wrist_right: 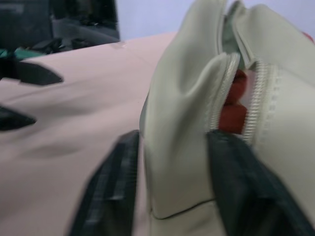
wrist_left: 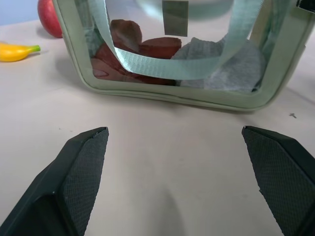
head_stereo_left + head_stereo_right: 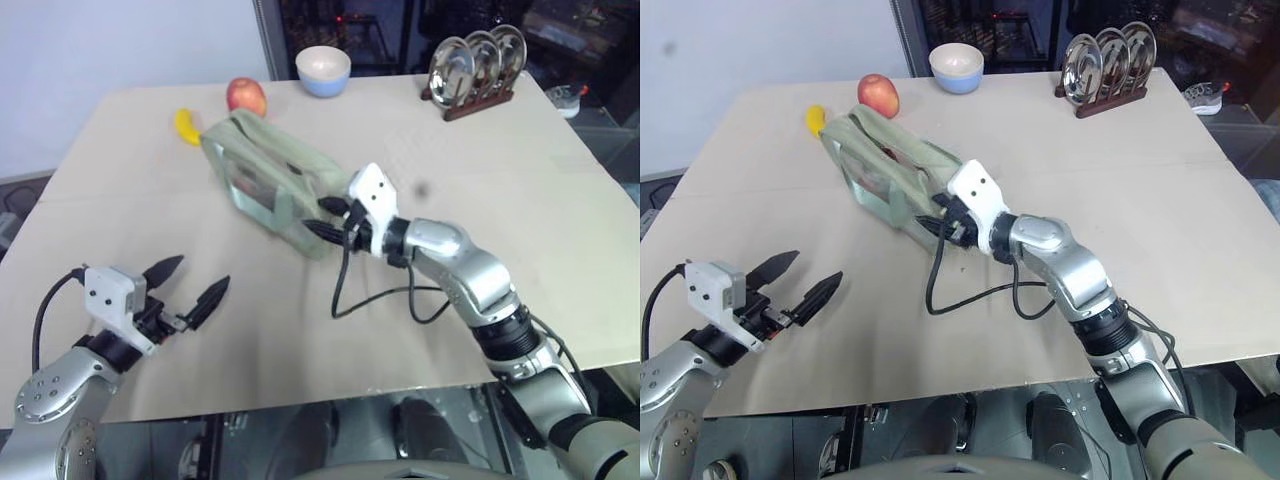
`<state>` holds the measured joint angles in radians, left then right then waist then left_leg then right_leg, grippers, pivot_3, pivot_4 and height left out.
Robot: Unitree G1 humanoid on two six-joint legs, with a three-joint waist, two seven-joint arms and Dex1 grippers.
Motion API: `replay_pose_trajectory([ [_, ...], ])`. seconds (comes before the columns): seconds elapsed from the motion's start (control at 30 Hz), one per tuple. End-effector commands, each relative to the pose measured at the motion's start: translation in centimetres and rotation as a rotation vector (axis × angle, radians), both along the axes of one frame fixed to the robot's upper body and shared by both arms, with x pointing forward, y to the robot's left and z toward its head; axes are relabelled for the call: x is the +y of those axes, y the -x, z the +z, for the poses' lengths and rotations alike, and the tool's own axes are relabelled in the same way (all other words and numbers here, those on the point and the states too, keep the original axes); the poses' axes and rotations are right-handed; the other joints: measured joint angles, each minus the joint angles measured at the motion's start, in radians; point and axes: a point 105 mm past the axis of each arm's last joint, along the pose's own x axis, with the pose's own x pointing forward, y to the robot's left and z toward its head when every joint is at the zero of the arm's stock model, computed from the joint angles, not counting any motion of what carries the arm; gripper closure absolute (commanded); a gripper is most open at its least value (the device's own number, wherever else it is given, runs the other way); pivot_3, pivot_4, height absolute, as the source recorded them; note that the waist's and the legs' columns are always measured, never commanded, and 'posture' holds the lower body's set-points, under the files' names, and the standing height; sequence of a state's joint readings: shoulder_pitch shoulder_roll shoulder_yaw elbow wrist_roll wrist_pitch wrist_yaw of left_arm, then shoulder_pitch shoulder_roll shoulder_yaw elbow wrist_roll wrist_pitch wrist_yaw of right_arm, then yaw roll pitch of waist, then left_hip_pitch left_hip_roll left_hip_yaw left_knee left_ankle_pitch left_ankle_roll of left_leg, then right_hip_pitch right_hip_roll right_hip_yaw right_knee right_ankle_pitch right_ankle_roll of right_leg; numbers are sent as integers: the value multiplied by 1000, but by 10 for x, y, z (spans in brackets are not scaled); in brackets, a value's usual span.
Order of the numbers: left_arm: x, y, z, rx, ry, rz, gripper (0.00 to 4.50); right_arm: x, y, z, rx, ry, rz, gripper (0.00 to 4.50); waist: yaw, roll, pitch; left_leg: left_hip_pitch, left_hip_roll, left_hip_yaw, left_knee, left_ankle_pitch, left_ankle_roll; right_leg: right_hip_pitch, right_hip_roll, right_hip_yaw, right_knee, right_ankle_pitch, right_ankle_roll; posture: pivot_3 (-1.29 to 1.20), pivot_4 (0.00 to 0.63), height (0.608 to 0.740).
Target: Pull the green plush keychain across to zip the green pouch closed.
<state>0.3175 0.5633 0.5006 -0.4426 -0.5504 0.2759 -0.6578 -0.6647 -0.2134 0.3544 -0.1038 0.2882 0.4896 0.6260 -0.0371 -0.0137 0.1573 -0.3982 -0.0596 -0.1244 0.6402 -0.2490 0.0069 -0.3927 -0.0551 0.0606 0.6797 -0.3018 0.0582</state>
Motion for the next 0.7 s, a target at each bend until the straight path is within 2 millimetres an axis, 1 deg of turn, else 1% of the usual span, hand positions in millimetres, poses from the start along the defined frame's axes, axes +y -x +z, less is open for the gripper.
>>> replay_pose_trajectory([
  [0.03,0,3,10,-59,-32,0,0,-21,-1,14,-143,27,54,4146,1,0,0,0,0,0,0,0,0,0,0,0,0,0,0,0,150,740],
  [0.07,1,3,10,-65,-35,4,0,-29,-3,15,-177,50,77,4456,2,0,0,0,0,0,0,0,0,0,0,0,0,0,0,0,150,740],
  [0.13,3,2,9,-71,-35,19,0,-50,-10,14,-248,148,116,4456,1,0,0,0,0,0,0,0,0,0,0,0,0,0,0,0,150,740],
  [0.23,6,1,8,-78,-35,30,0,-85,-29,12,-324,293,139,4456,-2,1,0,0,0,0,0,-1,1,0,0,0,0,0,0,0,150,740],
  [0.33,7,1,8,-87,-39,41,0,-109,-45,10,-379,394,138,4456,-2,0,0,0,0,1,0,-2,3,0,0,0,0,0,0,0,150,740],
  [0.47,6,3,8,-88,-33,44,0,-124,-60,13,-399,414,92,4456,-2,0,0,0,0,1,0,-1,2,1,0,0,0,0,0,0,150,740],
  [0.57,6,4,7,-82,-32,42,0,-125,-63,15,-376,415,91,4456,-1,0,0,0,0,1,0,0,0,1,0,1,0,0,0,0,150,740],
  [0.63,5,4,7,-76,-33,34,0,-125,-56,13,-354,412,118,3753,0,0,0,0,0,1,1,0,0,2,0,1,0,0,0,0,150,740],
  [0.67,4,4,7,-75,-34,28,0,-125,-53,13,-373,418,115,3413,1,0,0,0,0,1,1,0,0,2,0,1,0,0,0,0,150,740],
  [0.7,4,3,7,-74,-35,26,0,-127,-47,16,-372,407,109,2939,3,0,0,0,0,0,1,0,0,1,0,0,0,0,0,0,150,740],
])
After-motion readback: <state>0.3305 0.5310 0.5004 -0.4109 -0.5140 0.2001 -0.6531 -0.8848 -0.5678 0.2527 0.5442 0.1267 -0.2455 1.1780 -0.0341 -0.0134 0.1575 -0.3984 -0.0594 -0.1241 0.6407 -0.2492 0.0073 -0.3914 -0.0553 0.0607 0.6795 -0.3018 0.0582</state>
